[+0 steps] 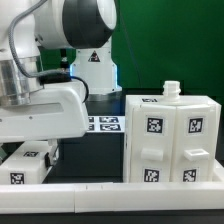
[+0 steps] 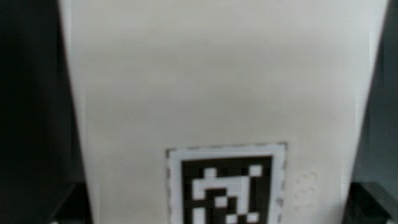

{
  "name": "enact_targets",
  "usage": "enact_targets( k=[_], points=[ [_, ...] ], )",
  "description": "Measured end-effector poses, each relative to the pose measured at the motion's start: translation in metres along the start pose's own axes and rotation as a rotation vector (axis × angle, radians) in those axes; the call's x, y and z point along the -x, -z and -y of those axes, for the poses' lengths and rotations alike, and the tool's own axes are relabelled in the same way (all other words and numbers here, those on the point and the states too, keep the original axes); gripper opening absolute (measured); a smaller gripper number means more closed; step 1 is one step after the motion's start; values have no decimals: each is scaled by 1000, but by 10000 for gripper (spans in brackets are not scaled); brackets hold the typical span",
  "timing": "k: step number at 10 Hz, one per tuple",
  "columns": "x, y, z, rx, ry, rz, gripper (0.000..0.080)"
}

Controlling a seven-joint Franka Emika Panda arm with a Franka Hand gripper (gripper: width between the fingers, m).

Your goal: Assemble cabinet

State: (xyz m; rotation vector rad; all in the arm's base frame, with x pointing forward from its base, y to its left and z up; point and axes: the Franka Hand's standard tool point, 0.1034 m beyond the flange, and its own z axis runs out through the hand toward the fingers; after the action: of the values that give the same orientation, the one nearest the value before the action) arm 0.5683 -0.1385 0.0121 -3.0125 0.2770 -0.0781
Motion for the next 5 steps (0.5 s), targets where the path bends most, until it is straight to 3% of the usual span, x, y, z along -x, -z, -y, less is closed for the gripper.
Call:
enact_targets(
  k=[3,5],
  points=[
    [-1,3,2,-3,-6,11,564],
    [-11,56,24,-14,-4,72,564]
  ],
)
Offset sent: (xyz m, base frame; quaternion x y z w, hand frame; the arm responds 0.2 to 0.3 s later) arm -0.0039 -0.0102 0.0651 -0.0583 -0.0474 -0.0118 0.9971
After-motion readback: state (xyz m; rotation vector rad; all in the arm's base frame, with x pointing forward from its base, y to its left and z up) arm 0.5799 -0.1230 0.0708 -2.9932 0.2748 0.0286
